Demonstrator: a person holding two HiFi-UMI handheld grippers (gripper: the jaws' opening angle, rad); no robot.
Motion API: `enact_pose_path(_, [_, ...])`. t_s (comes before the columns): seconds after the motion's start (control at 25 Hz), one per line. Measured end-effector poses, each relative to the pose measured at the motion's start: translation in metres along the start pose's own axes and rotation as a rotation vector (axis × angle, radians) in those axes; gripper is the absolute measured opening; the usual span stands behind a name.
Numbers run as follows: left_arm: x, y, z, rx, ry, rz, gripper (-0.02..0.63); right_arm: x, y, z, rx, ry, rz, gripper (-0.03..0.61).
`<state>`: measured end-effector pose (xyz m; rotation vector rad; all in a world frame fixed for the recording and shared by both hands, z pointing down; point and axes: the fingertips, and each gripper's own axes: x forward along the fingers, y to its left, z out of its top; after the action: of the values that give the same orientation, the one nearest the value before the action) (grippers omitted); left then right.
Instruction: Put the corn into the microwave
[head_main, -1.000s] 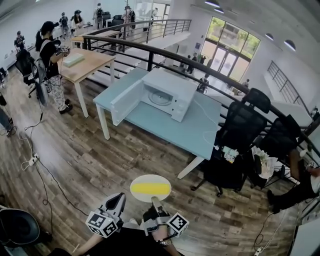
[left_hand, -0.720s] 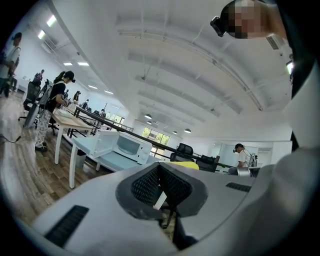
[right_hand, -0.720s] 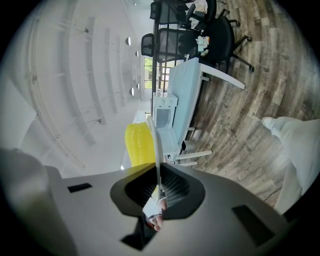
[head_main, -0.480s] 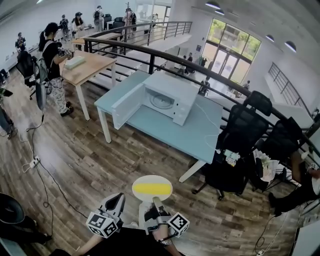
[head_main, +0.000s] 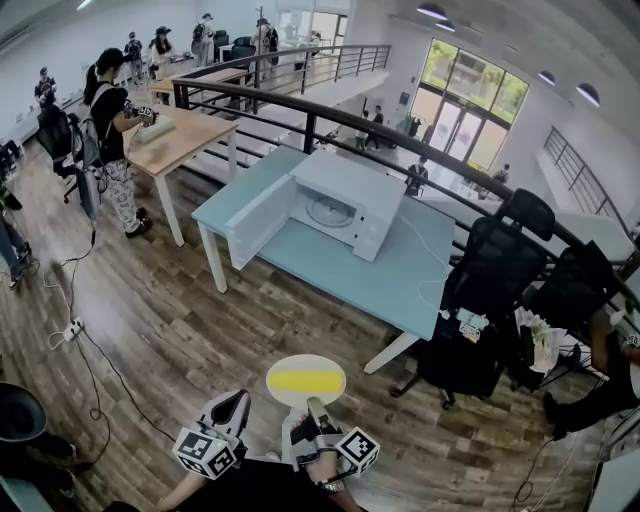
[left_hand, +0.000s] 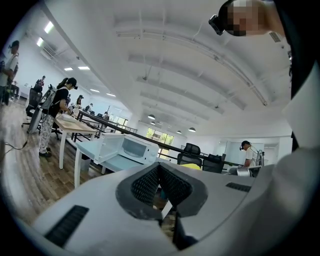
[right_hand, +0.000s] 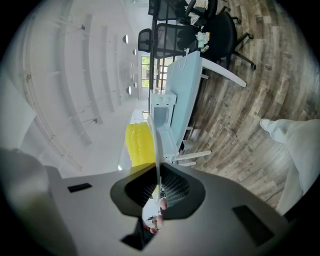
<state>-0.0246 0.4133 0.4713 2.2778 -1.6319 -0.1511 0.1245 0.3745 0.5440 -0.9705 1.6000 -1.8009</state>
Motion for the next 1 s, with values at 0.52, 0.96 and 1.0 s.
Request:
enact_pose_path(0.52, [0.05, 0.03, 0.006, -0.003, 0.013, 0.009, 0.002, 0.056, 0.007, 0.025, 0.001, 0.01, 0.01, 0.025])
enact_pose_path(0.96, [0.102, 0.041, 0.018, -0.004, 0.033, 0.01, 0.002, 0.102, 0.014, 0.055, -0.001, 0.031, 0.003, 0.025])
enact_pose_path(1.0, [0.107, 0.043, 0.02, -0.006, 0.032, 0.013, 0.002, 0.106, 0.015, 0.058, 0.001, 0.032, -0.003, 0.025])
